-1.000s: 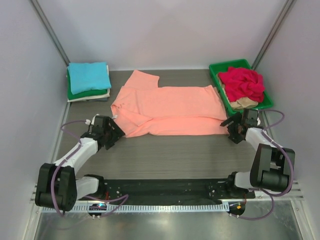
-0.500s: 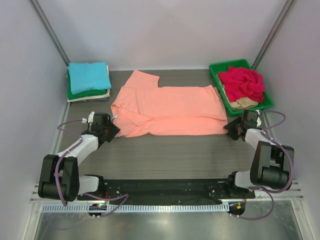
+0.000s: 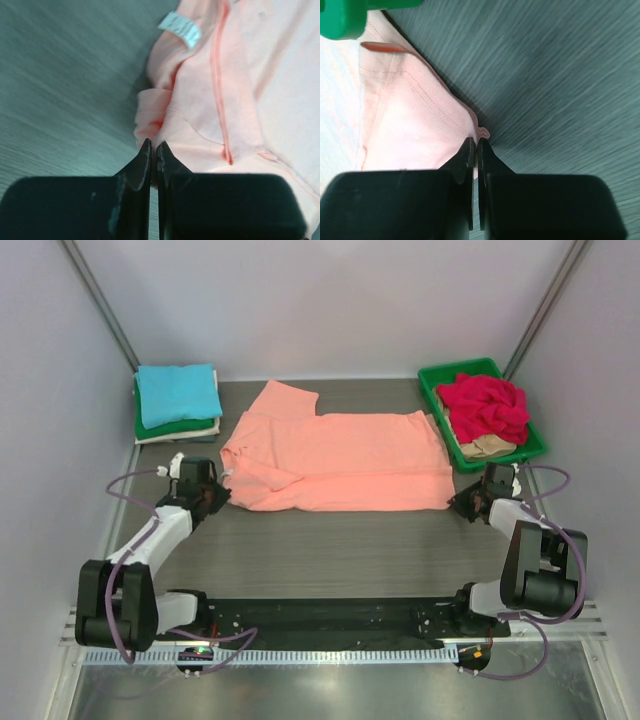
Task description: Fold and stack the t-shirts
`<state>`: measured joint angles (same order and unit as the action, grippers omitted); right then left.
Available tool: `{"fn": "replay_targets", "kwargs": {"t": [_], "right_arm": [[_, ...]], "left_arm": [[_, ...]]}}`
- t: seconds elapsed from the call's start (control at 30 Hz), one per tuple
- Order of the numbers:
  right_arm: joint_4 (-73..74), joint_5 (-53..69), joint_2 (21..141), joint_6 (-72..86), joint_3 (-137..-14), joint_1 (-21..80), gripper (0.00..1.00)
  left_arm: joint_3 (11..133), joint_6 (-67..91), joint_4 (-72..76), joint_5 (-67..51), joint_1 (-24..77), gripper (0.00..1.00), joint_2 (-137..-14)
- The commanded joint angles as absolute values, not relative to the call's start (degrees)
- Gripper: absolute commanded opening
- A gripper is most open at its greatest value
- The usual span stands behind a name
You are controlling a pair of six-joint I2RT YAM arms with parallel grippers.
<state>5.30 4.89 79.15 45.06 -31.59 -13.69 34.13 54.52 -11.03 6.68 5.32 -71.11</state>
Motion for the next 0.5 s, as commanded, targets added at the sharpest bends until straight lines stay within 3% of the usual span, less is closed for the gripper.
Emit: {"fn": "replay_targets", "kwargs": {"t": [0.0,0.2,0.47], "right_arm": [[6.9,8.4,79.8,46.7,-35.8,-13.5,0.01],[15.4,6.8,72.3,44.8,-43.9,-13.6,0.01],[21.6,8.5,61.7,44.0,-31.3,-16.2,0.01]], "left_arm": [[41.6,49.1,-16.0,11.2,4.6,0.0,-65.1],[52.6,45.1,-27.9,11.9,4.5,0.0,-60.0],[40.8,47.5,-34.9,9.5,4.4,0.06,-46.4]]}}
